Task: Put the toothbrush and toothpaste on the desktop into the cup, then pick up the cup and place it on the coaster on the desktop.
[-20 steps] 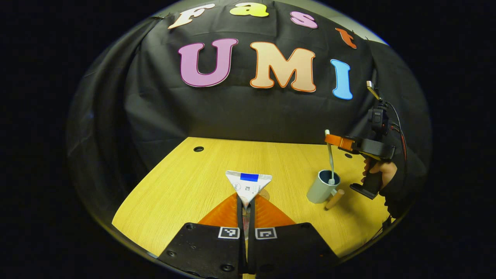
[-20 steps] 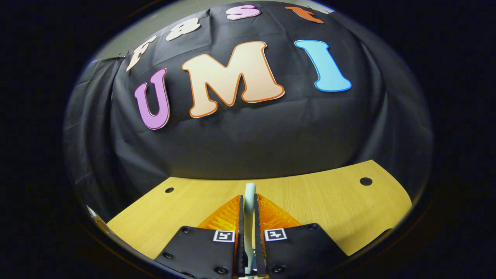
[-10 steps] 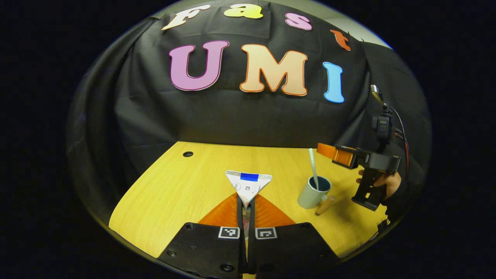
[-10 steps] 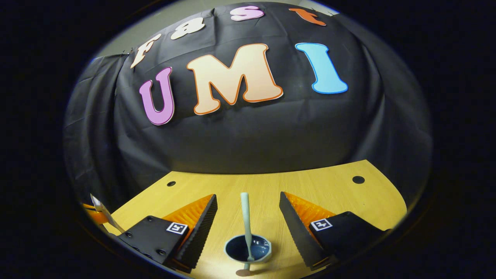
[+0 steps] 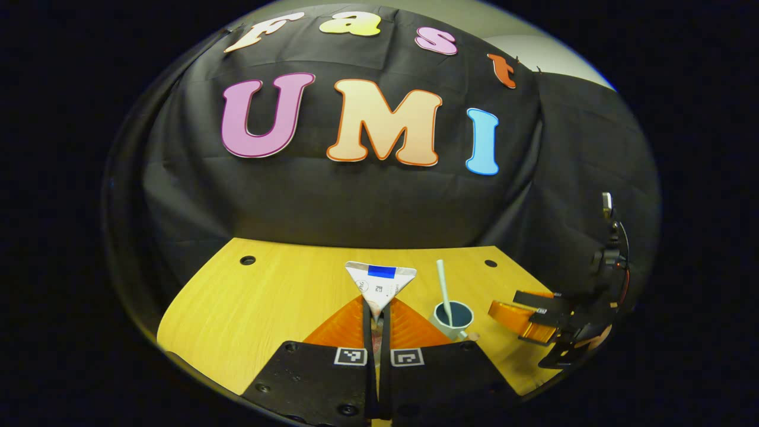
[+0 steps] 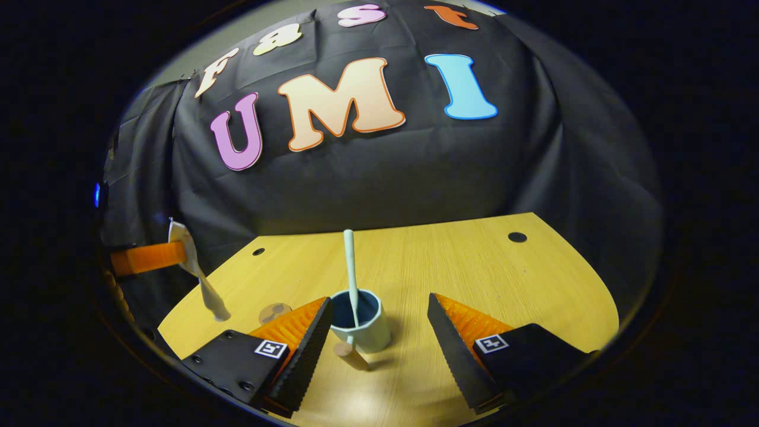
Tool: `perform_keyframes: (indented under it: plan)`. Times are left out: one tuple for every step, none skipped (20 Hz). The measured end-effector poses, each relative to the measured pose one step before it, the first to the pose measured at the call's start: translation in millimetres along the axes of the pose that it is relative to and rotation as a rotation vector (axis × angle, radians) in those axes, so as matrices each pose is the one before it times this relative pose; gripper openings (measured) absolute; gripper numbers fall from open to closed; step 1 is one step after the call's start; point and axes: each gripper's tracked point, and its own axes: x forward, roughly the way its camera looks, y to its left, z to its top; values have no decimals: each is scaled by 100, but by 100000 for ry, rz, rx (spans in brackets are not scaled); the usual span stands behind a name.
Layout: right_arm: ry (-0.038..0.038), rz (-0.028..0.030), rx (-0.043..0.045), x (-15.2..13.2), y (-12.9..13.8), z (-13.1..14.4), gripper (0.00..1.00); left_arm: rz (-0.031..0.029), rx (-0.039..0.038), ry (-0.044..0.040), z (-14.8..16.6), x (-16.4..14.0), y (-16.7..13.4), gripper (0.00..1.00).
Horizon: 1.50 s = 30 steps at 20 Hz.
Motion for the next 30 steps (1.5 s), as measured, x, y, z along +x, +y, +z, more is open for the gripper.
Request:
perform_keyframes:
  plan:
    - [990, -929, 594, -578, -550, -464, 99, -1698, -235, -860, 403, 545, -672, 0]
    - [588, -450, 573, -457, -382, -276, 96, -1467, -143, -702, 358, 591, -668, 0]
    - [391, -359, 343, -505, -348, -279, 99, -1460, -28, -481, 170, 562, -573, 0]
    - [349, -619, -45, -485, -347, -227, 96, -1484, -262, -708, 353, 635, -623, 0]
    - [371, -365, -257, -497, -311, -150, 99, -1421, -496, -629, 104, 622, -609, 0]
    - [167, -527, -235, -383, -375, -146, 99, -1626, -902, -666, 238, 590, -614, 0]
    - [121, -363, 29, -367, -343, -103, 99, -1727, -1160, -397, 94, 762, -628, 0]
    - [118, -486, 221, -316, -333, -85, 99, -1593, -1460, -456, 26, 633, -559, 0]
    - [109, -431, 386, -255, -333, 0, 99, -1122, -1098, 173, -32, 549, -458, 1]
    - [87, -431, 394, -214, -324, -55, 99, -807, -804, 196, -163, 626, -428, 0]
    - [133, -602, 229, -227, -358, -15, 99, -857, -356, 543, -203, 687, -371, 0]
    - [66, -520, 131, -176, -362, -71, 99, -655, -268, 586, -232, 592, -340, 0]
    - [113, -514, 76, -226, -314, -4, 99, -834, -369, 1029, -367, 657, -446, 0]
    - [265, -422, -21, -230, -328, -168, 99, -928, -636, 901, -347, 538, -430, 0]
    - [331, -533, -11, -110, -368, -98, 99, -688, -493, 1073, -476, 546, -396, 0]
    - [310, -533, 156, -116, -358, -67, 99, -474, -372, 997, -448, 538, -400, 0]
    - [408, -546, 319, -82, -314, -112, 99, -292, -285, 1239, -381, 595, -145, 0]
    - [413, -638, 431, -84, -427, -137, 99, -314, -410, 1304, -462, 529, -251, 0]
    - [177, -446, 250, -91, -230, -53, 99, -403, -613, 1154, -527, 320, -274, 0]
    - [136, -386, 125, -9, -211, -8, 99, -473, -640, 1203, -454, 296, -279, 0]
    - [155, -356, -60, -52, -192, -5, 99, -7, -374, 1053, -497, 296, -89, 0]
    - [109, -244, -50, 23, -177, -33, 99, 318, -50, 1271, -483, 239, -23, 0]
    - [154, -168, 73, 44, -105, 21, 99, 525, 215, 1186, -616, 183, 22, 0]
    - [104, -37, 139, 21, -82, 43, 99, 1179, 50, 1842, -532, 236, 162, 0]
    - [62, 140, 93, 55, 20, 19, 99, 481, -179, 2599, -561, 168, 50, 1]
    - [36, 162, 11, 70, -14, 13, 99, -222, -729, 1676, -513, 121, -86, 2]
    - [68, 229, -14, 94, 45, 96, 99, 518, -764, 960, -349, 58, 93, 6]
    - [97, 468, 34, 30, 132, 77, 99, 1137, -353, -215, -235, -530, 122, 21]
    - [77, 525, -31, 144, 78, 27, 99, 1673, 374, -1421, -73, -274, 300, 36]
    - [190, 506, -99, 141, 130, -39, 99, 1749, 711, -910, -122, -412, 259, 51]
